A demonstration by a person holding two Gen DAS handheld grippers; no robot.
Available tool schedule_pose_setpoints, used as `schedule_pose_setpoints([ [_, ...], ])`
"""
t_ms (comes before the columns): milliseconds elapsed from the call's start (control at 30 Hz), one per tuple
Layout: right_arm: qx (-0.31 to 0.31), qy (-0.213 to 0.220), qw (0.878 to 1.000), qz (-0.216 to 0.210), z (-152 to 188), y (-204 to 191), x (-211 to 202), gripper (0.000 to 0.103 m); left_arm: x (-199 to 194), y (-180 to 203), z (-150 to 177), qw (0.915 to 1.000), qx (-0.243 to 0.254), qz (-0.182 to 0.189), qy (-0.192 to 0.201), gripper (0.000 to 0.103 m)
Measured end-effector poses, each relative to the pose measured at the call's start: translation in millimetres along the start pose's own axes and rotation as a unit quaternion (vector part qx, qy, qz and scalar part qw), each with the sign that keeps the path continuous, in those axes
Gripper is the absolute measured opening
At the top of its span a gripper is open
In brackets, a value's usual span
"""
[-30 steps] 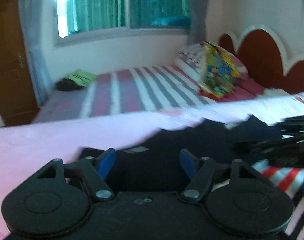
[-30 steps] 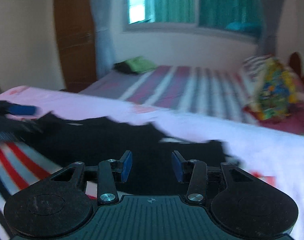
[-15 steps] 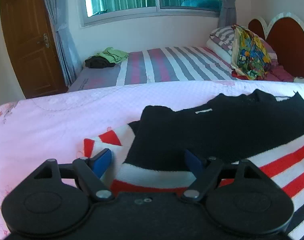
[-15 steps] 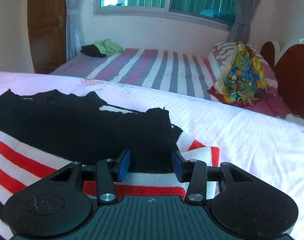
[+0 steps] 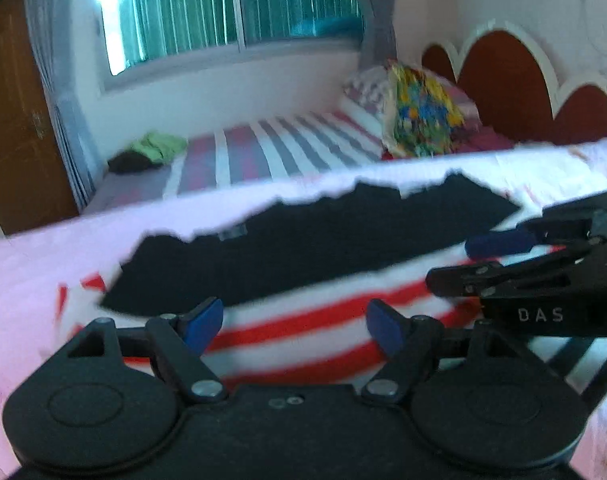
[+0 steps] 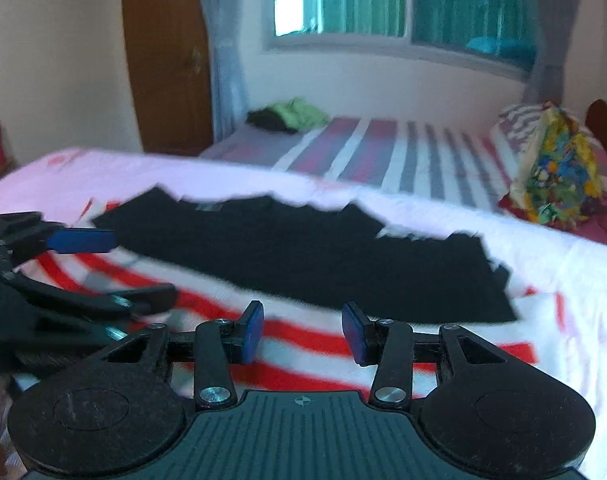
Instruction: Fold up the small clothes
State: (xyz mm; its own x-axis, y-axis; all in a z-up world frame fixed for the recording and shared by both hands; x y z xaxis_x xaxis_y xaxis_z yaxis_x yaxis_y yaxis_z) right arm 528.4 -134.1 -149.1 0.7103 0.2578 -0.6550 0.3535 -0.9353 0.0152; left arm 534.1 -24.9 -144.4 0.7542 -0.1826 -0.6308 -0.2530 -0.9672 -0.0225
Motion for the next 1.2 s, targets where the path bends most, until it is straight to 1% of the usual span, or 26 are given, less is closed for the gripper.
schedule_pose_setpoints([
  [67, -0.012, -0.006, 1.0, 0.027, 9.7, 7.3, 1.3, 0.044, 0.3, -14.7, 11.1, 0.9998, -0.012, -0.012, -0.006, 0.08],
  [100, -0.003, -0.006, 0.999, 0.051, 13.8, 21.4, -1.4, 0.044, -3.7, -27.2, 16.0, 0.9995, -0.024, -0.019, -0.006, 0.08],
  [167, 0.033, -0.012, 0.996, 0.084, 23.5, 54.7, -5.7, 0.044, -15.0, -53.5, 26.2, 0.9979, -0.055, -0.034, -0.003, 0.081],
  [200, 0.05, -0.02, 0.995, 0.086, 28.6, 67.9, -8.2, 0.044, -21.6, -68.2, 32.7, 0.9965, -0.072, -0.043, 0.001, 0.081],
  [267, 0.067, -0.018, 0.994, 0.079, 29.1, 74.1, -17.2, 0.044, -30.1, -76.0, 33.5, 0.9945, -0.094, -0.047, 0.003, 0.08],
  [300, 0.069, -0.013, 0.995, 0.076, 26.3, 69.8, -22.6, 0.044, -33.8, -72.8, 31.1, 0.994, -0.094, -0.056, 0.004, 0.076],
  [333, 0.068, -0.005, 0.996, 0.065, 23.2, 62.8, -27.9, 0.044, -37.8, -66.1, 27.8, 0.9942, -0.088, -0.061, 0.006, 0.076],
  [400, 0.054, 0.008, 0.998, 0.03, 18.9, 34.3, -39.3, 0.044, -41.8, -38.9, 20.0, 0.997, -0.063, -0.041, 0.017, 0.077],
  [467, 0.032, 0.007, 0.999, 0.007, 21.6, 7.4, -46.2, 0.044, -39.9, -13.1, 16.1, 0.9989, -0.037, -0.024, 0.017, 0.078],
  [500, 0.026, 0.003, 1.0, 0.001, 24.0, -1.9, -46.4, 0.044, -37.1, -0.4, 16.4, 0.9995, -0.023, -0.019, 0.01, 0.078],
  [533, 0.022, -0.002, 1.0, 0.0, 27.3, -10.3, -43.5, 0.044, -33.4, 7.3, 18.5, 0.9997, -0.022, -0.012, 0.003, 0.077],
  [567, 0.02, -0.013, 1.0, 0.004, 32.1, -14.4, -41.4, 0.044, -29.2, 12.4, 22.2, 0.9996, -0.028, -0.003, -0.005, 0.077],
  [600, 0.02, -0.019, 1.0, 0.009, 37.1, -15.5, -39.6, 0.044, -25.1, 14.8, 26.4, 0.9994, -0.033, -0.003, -0.012, 0.077],
  [667, 0.02, -0.014, 1.0, 0.013, 39.9, -16.9, -40.3, 0.044, -22.6, 14.0, 29.9, 0.9991, -0.043, -0.007, -0.005, 0.078],
  [733, 0.019, -0.019, 1.0, 0.014, 38.7, -17.2, -42.7, 0.044, -23.5, 9.7, 28.4, 0.9986, -0.052, -0.004, -0.009, 0.08],
  [833, 0.009, -0.022, 0.999, 0.023, 43.9, -9.6, -45.7, 0.044, -30.4, -2.1, 33.0, 0.9987, -0.041, -0.025, -0.016, 0.08],
  [900, 0.021, -0.029, 0.999, 0.041, 50.4, 12.4, -51.7, 0.044, -41.4, -24.8, 44.5, 0.9978, -0.047, -0.043, -0.02, 0.08],
  [933, 0.029, -0.034, 0.997, 0.063, 55.7, 26.6, -58.4, 0.044, -49.1, -34.6, 50.4, 0.9973, -0.051, -0.049, -0.018, 0.081],
  [1000, 0.056, -0.044, 0.994, 0.088, 69.3, 54.3, -71.3, 0.045, -65.4, -61.2, 64.8, 0.9955, -0.066, -0.066, -0.015, 0.081],
  [1033, 0.077, -0.047, 0.993, 0.078, 74.7, 63.0, -75.1, 0.046, -71.6, -65.6, 66.2, 0.996, -0.067, -0.06, -0.009, 0.079],
  [1067, 0.092, -0.048, 0.992, 0.073, 76.5, 65.8, -77.7, 0.047, -75.2, -64.6, 65.1, 0.9958, -0.067, -0.062, -0.005, 0.078],
  [1100, 0.091, -0.047, 0.992, 0.078, 74.0, 63.3, -79.7, 0.047, -76.7, -60.1, 61.9, 0.9952, -0.068, -0.07, -0.006, 0.073],
  [1133, 0.088, -0.045, 0.991, 0.086, 69.4, 58.6, -82.1, 0.047, -77.2, -52.9, 57.3, 0.9947, -0.067, -0.078, -0.005, 0.072],
  [1200, 0.095, -0.032, 0.992, 0.073, 59.1, 43.4, -90.3, 0.047, -80.6, -31.5, 48.1, 0.9962, -0.064, -0.059, 0.007, 0.072],
])
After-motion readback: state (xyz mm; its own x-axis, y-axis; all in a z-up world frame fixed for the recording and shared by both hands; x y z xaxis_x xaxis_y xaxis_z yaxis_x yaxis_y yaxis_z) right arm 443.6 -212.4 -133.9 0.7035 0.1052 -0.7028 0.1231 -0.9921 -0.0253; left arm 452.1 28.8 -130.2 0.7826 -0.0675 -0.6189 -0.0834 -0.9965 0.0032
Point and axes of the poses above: each gripper's, at about its wrist camera, not at the fingertips, and x roughly the way its jaws point, y to its right, z to its underside, the point moved 7 cm from there along x, roughly the way its jaws point, and after that the axes turned 7 degrees about z, right-handed, at the moved point
